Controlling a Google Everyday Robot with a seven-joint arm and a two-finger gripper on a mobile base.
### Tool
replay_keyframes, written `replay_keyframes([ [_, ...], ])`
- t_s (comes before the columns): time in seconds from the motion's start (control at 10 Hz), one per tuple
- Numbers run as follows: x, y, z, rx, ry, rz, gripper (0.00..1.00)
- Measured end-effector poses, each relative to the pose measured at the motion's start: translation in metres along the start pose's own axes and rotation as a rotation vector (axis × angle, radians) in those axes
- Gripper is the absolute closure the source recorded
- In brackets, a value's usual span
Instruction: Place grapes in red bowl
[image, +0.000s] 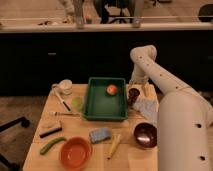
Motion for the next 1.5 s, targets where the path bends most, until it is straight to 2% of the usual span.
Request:
replay_keyframes([
  [0.1, 0.000, -0.001, 0.001, -0.002, -0.001, -0.001, 0.34],
  [0.2, 0.002, 0.001, 0.001, 0.001, -0.004, 0.007, 0.52],
  [0.5, 0.004, 0.001, -0.003, 0.014, -0.004, 0.020, 0.84],
  [0.7, 0.005, 0.001, -0.005, 0.019, -0.005, 0.026, 1.00],
  [1.0, 0.003, 0.000, -0.011, 0.031, 0.011, 0.024, 1.00],
  [1.2, -0.002, 0.002, -0.025, 0.062, 0.040, 0.015, 1.00],
  [1.5, -0.023, 0.010, -0.053, 0.126, 0.094, -0.025, 1.00],
])
